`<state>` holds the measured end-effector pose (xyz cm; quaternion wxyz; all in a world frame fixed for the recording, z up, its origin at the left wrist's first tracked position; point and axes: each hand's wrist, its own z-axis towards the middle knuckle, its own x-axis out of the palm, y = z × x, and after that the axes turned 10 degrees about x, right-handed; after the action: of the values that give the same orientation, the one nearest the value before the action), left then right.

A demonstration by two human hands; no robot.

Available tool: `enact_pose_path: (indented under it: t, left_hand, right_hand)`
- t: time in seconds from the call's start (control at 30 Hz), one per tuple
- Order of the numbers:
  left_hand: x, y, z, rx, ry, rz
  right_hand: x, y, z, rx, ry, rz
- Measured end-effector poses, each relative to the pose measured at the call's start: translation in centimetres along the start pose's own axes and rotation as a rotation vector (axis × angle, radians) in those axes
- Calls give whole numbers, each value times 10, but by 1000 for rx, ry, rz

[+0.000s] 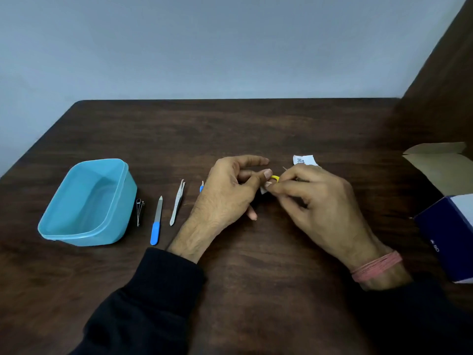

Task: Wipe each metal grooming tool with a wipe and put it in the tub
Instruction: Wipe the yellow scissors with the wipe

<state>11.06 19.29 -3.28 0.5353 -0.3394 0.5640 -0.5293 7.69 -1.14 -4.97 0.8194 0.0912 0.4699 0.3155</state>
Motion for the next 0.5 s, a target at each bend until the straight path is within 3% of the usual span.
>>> enact_pose_path:
  t: [0.13,0.3,0.5]
  left_hand:
    - [1,0,0,-10,-7,43]
    - [-1,-1,2,-25,-23,-78]
    - [-6,0,1,22,66,-79]
  right_hand:
    - [0,-2,-2,48,5,60]
    - [4,5,-2,64,-25,32]
    - [1,-2,-1,119,-12,17]
